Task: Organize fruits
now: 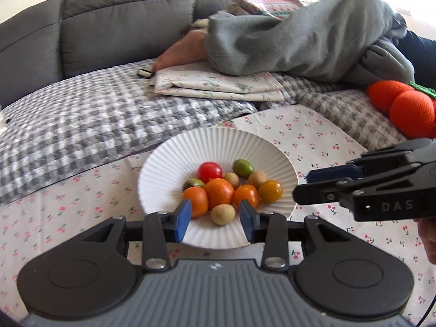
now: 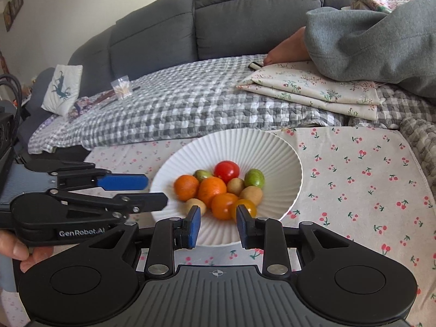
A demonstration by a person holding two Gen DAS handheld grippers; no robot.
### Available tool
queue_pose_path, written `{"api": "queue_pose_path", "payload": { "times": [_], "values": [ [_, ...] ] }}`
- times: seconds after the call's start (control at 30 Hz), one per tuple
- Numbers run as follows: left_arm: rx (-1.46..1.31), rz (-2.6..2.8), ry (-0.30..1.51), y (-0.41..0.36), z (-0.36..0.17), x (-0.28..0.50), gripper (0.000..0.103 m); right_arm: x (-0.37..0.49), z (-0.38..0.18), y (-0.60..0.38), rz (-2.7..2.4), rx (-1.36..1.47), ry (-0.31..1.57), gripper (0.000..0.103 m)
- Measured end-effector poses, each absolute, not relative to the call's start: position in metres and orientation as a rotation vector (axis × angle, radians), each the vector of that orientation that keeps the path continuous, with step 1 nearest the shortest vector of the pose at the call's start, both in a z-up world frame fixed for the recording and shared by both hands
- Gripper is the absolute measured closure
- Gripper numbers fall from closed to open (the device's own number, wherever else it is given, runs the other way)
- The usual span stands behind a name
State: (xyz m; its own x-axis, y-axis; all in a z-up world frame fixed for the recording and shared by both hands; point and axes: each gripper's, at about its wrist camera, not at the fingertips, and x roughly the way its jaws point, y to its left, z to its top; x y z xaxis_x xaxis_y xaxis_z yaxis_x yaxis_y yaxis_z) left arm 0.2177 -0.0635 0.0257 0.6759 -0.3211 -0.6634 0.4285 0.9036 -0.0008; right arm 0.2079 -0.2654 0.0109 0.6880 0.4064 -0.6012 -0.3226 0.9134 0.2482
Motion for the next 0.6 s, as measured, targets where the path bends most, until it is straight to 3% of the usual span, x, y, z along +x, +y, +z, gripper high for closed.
{"api": "queue_pose_path", "payload": {
  "times": [0.13, 0.27, 0.47, 0.6],
  "values": [
    [0.110, -0.366, 0.719, -0.048, 0.040, 0.202, 0.050, 0.194, 0.022, -0.258, 0.418, 0.112, 0.710, 0.069],
    [0.120, -0.313, 0.731, -0.039, 0.051, 0.185, 0.040, 0.175, 0.036, -0.246, 0.430, 0.083, 0.715, 0.051],
    [0.104, -0.313, 0.715, -0.024, 0.070, 0.153, 0.026, 0.142, 0.058, -0.234, 0.437, 0.066, 0.696, 0.031],
    [0.098, -0.296, 0.714, -0.016, 0.077, 0.138, 0.022, 0.121, 0.064, -0.226, 0.386, 0.018, 0.695, 0.021]
  ]
}}
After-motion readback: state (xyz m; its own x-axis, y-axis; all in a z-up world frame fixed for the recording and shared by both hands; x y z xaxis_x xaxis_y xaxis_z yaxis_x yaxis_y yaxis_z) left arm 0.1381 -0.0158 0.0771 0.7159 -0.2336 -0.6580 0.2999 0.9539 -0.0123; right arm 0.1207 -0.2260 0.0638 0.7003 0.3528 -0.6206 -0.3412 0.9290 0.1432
